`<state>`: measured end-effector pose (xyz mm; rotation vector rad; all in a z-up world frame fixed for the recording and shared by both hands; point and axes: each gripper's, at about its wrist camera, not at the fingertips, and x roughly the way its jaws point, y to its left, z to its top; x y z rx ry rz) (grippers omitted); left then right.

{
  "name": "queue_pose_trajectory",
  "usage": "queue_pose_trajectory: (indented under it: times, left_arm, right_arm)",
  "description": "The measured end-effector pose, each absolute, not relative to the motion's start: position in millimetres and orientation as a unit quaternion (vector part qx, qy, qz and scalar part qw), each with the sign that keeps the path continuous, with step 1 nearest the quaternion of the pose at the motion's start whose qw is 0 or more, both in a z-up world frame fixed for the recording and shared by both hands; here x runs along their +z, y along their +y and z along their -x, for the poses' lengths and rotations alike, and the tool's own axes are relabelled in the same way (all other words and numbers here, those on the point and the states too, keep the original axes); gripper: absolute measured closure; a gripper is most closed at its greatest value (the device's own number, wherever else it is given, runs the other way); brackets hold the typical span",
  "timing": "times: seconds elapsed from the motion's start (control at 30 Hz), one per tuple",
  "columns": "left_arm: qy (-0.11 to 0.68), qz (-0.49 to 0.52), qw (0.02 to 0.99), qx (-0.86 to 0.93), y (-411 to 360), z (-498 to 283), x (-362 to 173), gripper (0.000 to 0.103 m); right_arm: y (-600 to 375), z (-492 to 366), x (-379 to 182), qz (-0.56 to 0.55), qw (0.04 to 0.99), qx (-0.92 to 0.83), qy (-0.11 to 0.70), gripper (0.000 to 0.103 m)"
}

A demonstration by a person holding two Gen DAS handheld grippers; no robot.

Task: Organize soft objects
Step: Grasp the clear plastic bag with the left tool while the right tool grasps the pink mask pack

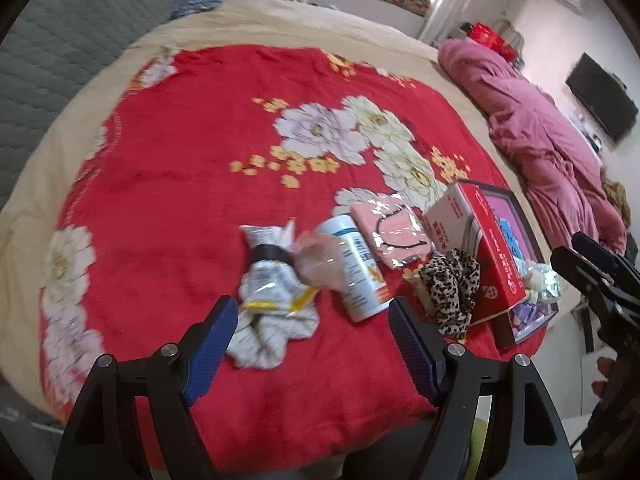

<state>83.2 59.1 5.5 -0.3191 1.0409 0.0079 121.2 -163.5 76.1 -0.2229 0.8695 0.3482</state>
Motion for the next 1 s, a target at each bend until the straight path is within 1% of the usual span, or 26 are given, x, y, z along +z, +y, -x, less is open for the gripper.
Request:
queue_pose_trajectory:
  times: [0.1, 0.33, 0.63, 0.7, 0.83, 0.9, 0.97, 1.0]
  left_arm:
    - [0.507, 0.139, 0.851, 0.001, 51, -104, -7, 0.024]
    - [0.521, 0.157, 0.839, 0.001, 52, -139, -29, 0.024]
    - [0.543, 0.169, 0.823, -0.005, 53, -158, -56, 0.025]
    - [0.545, 0.174, 0.820, -0.008, 54, -160, -60, 0.030]
    - [0.549, 0.171, 0.818, -0.010, 55, -164, -66, 0.032]
    - [0.549, 0.172, 0.818, -0.012, 55, -166, -67, 0.042]
    - [0.554, 0.179, 0.813, -0.020, 55, -169, -70, 0.047]
    - [0.556, 0.178, 0.812, -0.021, 55, -170, -72, 0.047]
  right_arm:
    - [-164, -126, 69, 0.107, 0.882, 0.170, 0.427, 0.026]
    - [-165, -142, 55, 0.112, 0.875, 0.165, 0.441, 0.026]
    - [-149, -167, 35, 0.121, 0.864, 0.174, 0.457, 0.026]
    - [-143, -172, 29, 0.121, 0.860, 0.178, 0.463, 0.026]
    - [-126, -182, 13, 0.132, 0.847, 0.191, 0.478, 0.026]
    - [-119, -188, 5, 0.137, 0.843, 0.193, 0.483, 0.026]
    - [-113, -197, -7, 0.135, 0.836, 0.193, 0.496, 0.026]
    - [-111, -202, -12, 0.132, 0.833, 0.193, 0.502, 0.026]
